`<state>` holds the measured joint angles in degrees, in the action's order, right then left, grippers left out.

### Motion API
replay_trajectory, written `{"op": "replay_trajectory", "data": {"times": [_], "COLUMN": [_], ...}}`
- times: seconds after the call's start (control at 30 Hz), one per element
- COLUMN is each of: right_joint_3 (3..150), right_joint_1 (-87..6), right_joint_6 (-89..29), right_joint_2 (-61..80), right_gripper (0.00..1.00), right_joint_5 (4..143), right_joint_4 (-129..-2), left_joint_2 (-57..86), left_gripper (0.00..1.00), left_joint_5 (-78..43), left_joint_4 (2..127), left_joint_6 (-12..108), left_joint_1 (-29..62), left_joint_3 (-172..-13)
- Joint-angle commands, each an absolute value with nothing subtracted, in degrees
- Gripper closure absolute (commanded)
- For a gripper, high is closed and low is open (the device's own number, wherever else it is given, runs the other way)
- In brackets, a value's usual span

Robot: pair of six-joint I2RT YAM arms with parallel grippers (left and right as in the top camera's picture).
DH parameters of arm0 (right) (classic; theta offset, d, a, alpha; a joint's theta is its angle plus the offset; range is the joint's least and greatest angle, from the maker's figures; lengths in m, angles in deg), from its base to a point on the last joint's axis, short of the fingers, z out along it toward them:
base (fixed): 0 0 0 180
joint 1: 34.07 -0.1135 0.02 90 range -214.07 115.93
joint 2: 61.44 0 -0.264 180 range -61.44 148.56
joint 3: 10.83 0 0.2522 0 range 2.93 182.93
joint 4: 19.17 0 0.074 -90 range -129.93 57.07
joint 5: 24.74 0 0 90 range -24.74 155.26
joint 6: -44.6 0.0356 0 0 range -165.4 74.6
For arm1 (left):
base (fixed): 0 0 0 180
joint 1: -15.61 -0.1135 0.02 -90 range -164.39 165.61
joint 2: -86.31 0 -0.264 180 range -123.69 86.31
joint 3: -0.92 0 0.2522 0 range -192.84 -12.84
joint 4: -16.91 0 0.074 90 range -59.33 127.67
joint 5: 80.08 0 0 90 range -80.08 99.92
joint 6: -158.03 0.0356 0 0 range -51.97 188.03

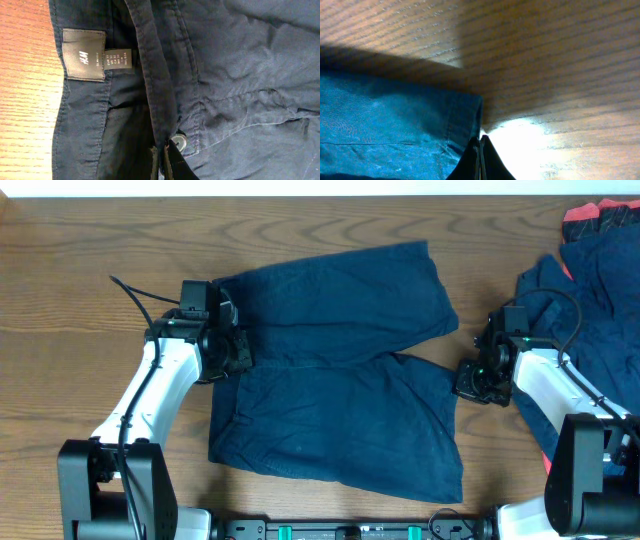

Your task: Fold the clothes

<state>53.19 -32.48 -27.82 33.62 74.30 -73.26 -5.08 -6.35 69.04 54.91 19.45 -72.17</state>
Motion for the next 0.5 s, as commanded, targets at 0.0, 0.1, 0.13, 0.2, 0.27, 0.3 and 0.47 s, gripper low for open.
{"op": "replay_trajectory", "data": {"times": [0.0, 0.1, 0.13, 0.2, 0.27, 0.3, 0.47], "right_joint_3": [52.84, 52.84, 52.84, 52.84, 52.84, 52.84, 52.73], "right_joint_1": [-32.22, -32.22, -32.22, -32.26, -32.26, -32.26, -32.26], "right_joint_6": [-27.64, -27.64, -27.62, -27.64, -27.64, -27.64, -27.64], "right_joint_2": [32.97, 32.97, 32.99, 32.99, 33.3, 33.49, 35.72], "right_gripper": [0.98, 0.97, 0.97, 0.97, 0.97, 0.97, 0.98], "right_joint_5": [75.24, 76.29, 76.36, 76.42, 76.38, 76.25, 76.2], "right_joint_4": [-72.7, -72.0, -71.89, -71.93, -71.82, -71.69, -70.93], "left_joint_2": [-5.0, -5.0, -5.0, -5.0, -5.0, -5.0, -5.0], "left_gripper": [0.94, 0.94, 0.94, 0.94, 0.94, 0.94, 0.94], "left_joint_5": [-5.41, -5.43, -5.41, -5.43, -5.41, -5.43, -5.41], "left_joint_4": [69.26, 69.24, 69.24, 69.24, 69.24, 69.26, 69.28], "left_joint_6": [54.82, 54.82, 54.82, 54.82, 54.82, 54.82, 54.82], "left_joint_1": [19.17, 19.17, 19.17, 19.17, 19.17, 19.17, 19.17], "left_joint_3": [-71.67, -71.67, -71.67, -71.67, -71.67, -71.67, -71.67]}}
